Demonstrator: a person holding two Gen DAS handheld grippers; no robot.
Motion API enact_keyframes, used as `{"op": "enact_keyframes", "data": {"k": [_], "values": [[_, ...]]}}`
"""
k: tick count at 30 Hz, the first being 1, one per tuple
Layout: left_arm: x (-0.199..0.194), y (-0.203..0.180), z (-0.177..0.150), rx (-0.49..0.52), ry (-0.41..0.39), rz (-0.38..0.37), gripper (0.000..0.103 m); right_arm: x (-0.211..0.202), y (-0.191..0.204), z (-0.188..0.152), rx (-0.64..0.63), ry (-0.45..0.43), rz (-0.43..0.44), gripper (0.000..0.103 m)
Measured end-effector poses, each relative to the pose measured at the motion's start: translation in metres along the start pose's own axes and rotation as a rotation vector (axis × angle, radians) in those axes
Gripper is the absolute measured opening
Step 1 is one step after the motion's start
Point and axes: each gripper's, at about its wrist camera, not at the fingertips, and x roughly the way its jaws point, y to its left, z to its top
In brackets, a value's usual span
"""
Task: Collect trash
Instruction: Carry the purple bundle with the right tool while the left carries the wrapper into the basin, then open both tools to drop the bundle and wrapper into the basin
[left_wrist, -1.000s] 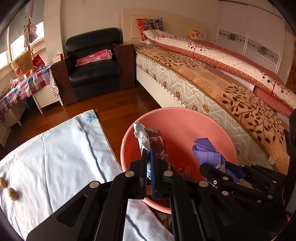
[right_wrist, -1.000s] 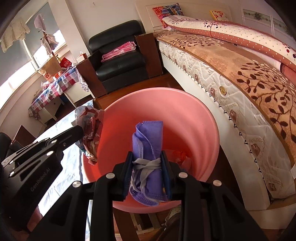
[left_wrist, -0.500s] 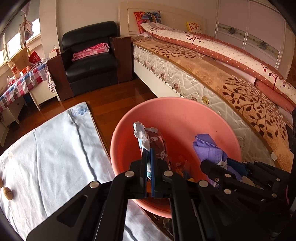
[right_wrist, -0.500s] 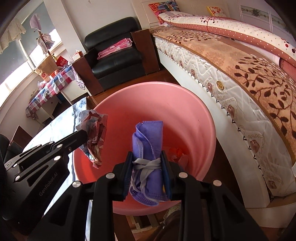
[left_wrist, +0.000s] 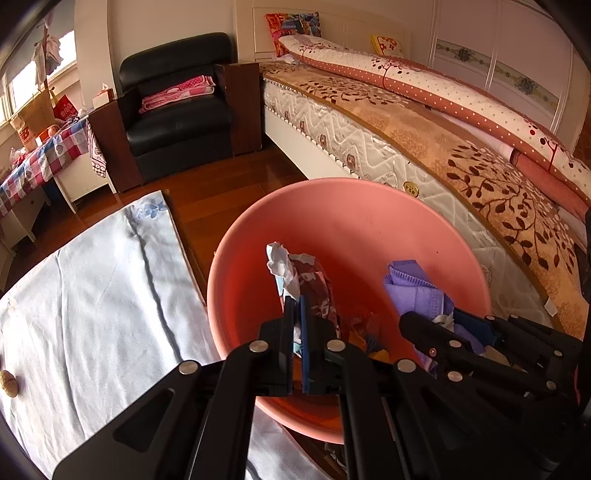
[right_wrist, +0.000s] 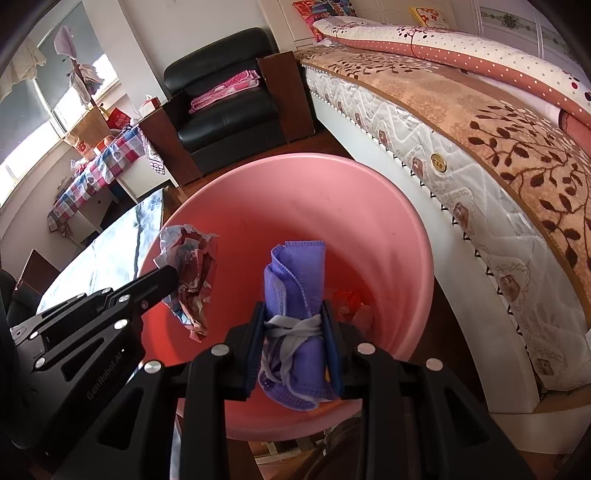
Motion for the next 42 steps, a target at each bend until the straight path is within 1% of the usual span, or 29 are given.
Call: {"op": "enact_keyframes", "data": {"k": [10, 21, 23, 24, 25, 35, 37, 42], "values": [[0.000, 0.003, 0.002, -0.024, -0.003, -0.011, 0.002, 0.003, 0.003, 0.002, -0.007, 0.000, -0.002, 0.030], [-0.001, 0.007, 0.003, -0.037, 0.000, -0.006, 0.003, 0.003, 0.004, 0.003, -0.008, 0.000, -0.002, 0.030], [-0.002, 0.007, 0.003, -0.035, -0.003, -0.005, 0.010, 0.003, 0.004, 0.002, -0.008, -0.001, -0.002, 0.030], [-0.002, 0.007, 0.003, -0.035, -0.007, -0.005, 0.020, 0.002, 0.004, 0.002, -0.008, 0.000, -0.002, 0.030], [-0.003, 0.007, 0.004, -0.038, -0.011, -0.007, 0.027, 0.003, 0.004, 0.003, -0.007, -0.001, -0.002, 0.030], [-0.008, 0.009, 0.007, -0.055, -0.030, -0.023, 0.032, 0.003, 0.005, 0.003, -0.011, -0.001, -0.003, 0.030], [-0.009, 0.011, 0.006, -0.063, -0.035, -0.025, 0.035, 0.005, 0.006, 0.005, -0.013, 0.000, -0.004, 0.030], [-0.011, 0.017, 0.007, -0.079, -0.041, -0.030, 0.036, 0.006, 0.007, 0.008, -0.015, -0.007, 0.001, 0.030]]}}
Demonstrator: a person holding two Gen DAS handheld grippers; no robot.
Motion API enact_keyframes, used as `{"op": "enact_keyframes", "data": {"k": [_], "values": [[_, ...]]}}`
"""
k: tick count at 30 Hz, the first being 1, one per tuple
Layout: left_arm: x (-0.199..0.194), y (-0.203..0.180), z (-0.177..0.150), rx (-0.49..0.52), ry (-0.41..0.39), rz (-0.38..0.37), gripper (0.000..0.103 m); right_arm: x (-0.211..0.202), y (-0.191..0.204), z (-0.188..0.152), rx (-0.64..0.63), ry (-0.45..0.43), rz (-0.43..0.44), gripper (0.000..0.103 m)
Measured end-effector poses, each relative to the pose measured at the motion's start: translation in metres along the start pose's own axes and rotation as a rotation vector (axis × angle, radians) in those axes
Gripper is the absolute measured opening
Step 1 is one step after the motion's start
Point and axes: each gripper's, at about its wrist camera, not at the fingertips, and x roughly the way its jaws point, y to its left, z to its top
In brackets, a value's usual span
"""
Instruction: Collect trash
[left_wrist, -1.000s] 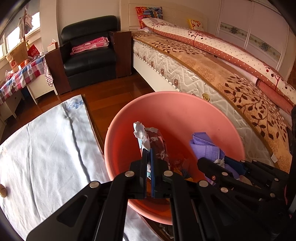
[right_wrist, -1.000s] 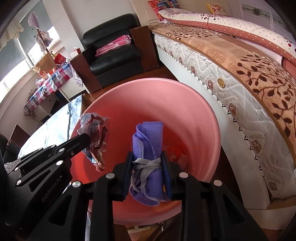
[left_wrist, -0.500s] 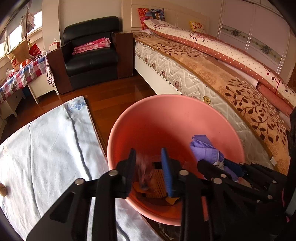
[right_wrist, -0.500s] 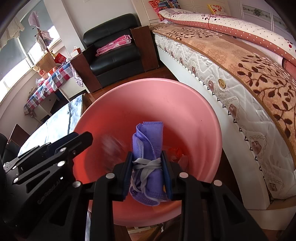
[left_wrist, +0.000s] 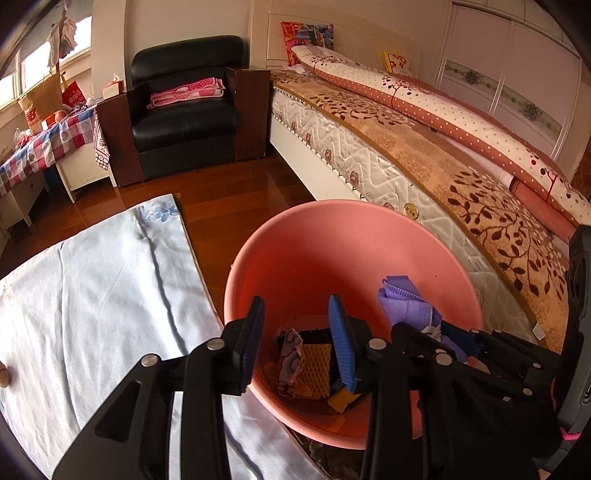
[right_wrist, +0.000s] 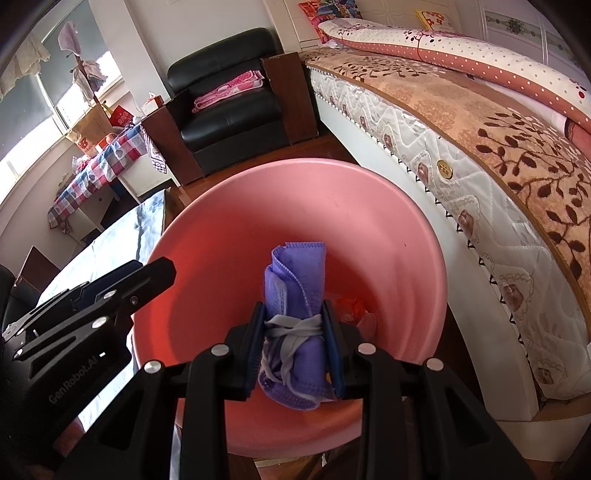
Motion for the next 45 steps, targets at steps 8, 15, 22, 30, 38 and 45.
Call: {"op": "enact_keyframes", "data": {"k": [8, 15, 22, 30, 38, 45], "values": [[-0.003, 0.004, 0.001, -0.013, -0.005, -0.010, 0.037, 0.001, -0.001, 0.002, 0.000, -0.004, -0.004, 0.030], [-0.006, 0.005, 0.002, -0.013, -0.009, -0.015, 0.038, 0.000, -0.001, 0.003, 0.006, -0.015, -0.012, 0.039], [-0.010, 0.003, 0.003, -0.013, -0.016, -0.017, 0.044, -0.005, -0.001, 0.004, 0.001, -0.032, -0.016, 0.040], [-0.021, 0.002, 0.003, -0.008, -0.031, -0.019, 0.045, -0.016, -0.001, 0.001, 0.001, -0.056, -0.023, 0.045], [-0.040, 0.006, 0.000, -0.018, -0.060, -0.012, 0.045, -0.038, 0.010, -0.004, -0.015, -0.103, -0.047, 0.051], [-0.064, 0.013, -0.008, -0.037, -0.097, 0.009, 0.045, -0.060, 0.024, -0.012, -0.049, -0.155, -0.080, 0.059]]}}
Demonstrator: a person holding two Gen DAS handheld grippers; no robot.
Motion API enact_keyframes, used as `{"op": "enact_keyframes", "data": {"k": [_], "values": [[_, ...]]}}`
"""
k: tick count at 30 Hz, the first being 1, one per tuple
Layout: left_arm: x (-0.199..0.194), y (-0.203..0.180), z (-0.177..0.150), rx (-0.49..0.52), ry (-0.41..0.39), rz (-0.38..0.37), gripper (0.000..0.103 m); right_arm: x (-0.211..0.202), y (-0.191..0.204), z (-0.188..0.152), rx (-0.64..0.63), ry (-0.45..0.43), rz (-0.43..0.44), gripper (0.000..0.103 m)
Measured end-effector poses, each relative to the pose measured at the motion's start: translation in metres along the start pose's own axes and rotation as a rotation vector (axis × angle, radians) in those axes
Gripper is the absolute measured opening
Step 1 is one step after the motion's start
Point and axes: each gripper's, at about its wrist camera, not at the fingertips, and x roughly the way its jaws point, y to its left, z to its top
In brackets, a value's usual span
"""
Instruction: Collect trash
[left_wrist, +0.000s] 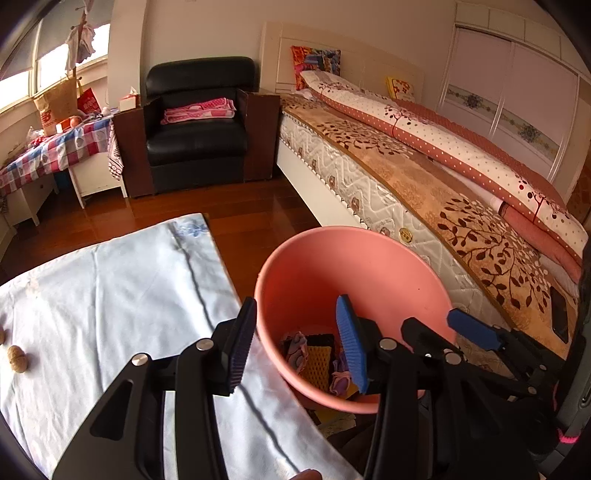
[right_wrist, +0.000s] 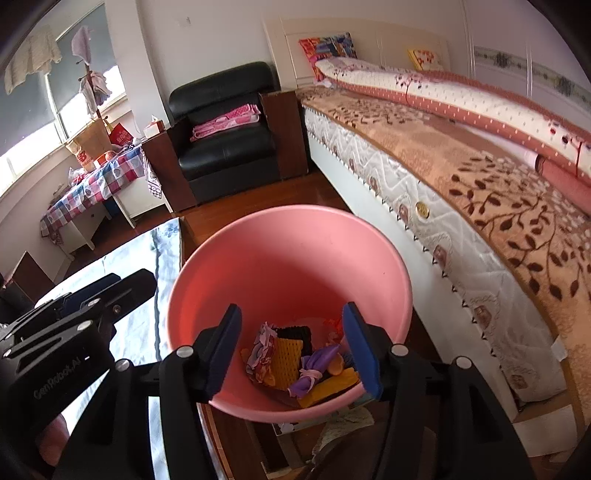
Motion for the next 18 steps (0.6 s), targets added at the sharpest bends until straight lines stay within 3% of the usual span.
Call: {"op": "enact_keyframes", "data": {"k": [18], "values": [[-0.064, 0.028, -0.019, -0.026, -0.111, 0.040, 0.045, -0.053, 0.043, -0.016, -0.059, -0.107, -0.035, 0.071]]}}
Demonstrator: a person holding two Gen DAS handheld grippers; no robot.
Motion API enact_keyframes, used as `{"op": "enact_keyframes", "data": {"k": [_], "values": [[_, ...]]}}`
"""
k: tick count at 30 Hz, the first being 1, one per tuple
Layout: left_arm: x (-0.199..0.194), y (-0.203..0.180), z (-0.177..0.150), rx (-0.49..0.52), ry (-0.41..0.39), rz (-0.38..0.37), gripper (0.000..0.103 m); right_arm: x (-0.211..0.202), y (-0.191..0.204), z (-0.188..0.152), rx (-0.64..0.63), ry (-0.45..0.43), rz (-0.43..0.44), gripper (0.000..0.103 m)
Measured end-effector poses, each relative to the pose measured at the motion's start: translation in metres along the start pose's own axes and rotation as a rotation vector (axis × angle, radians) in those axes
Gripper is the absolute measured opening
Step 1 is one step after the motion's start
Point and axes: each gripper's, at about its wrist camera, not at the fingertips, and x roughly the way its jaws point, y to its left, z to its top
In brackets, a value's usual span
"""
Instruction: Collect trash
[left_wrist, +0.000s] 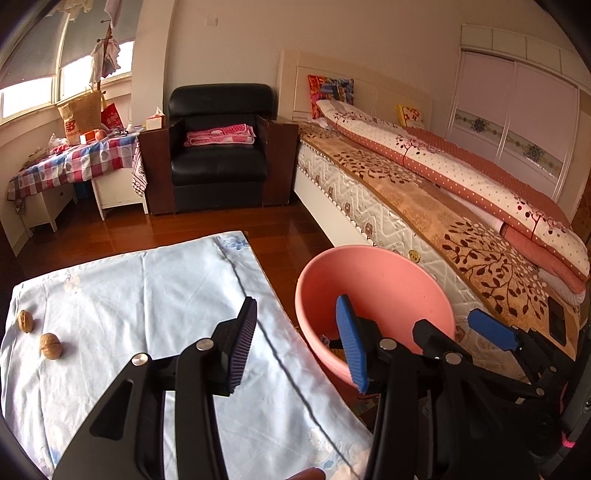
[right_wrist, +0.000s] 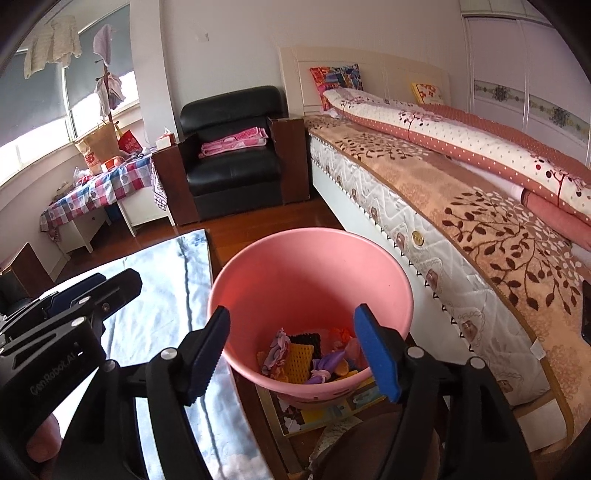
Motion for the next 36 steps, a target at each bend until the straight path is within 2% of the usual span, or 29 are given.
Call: {"op": "enact_keyframes", "data": {"k": [5, 19, 36], "values": [[-0.012, 0.008, -0.001, -0.014, -0.020, 0.005, 0.045, -0.013, 0.009, -0.003, 0.002, -0.035, -0.015, 0.079], [-0.034, 0.015, -0.006, -0.027, -0.060, 0.054, 0.045, -0.029, 0.022, -0.005, -0.016, -0.070, -0.016, 0.083], [-0.032, 0.025, -0.010, -0.044, -0.034, 0.066, 0.045, -0.023, 0.020, -0.005, 0.029, -0.048, -0.025, 0.083]]}}
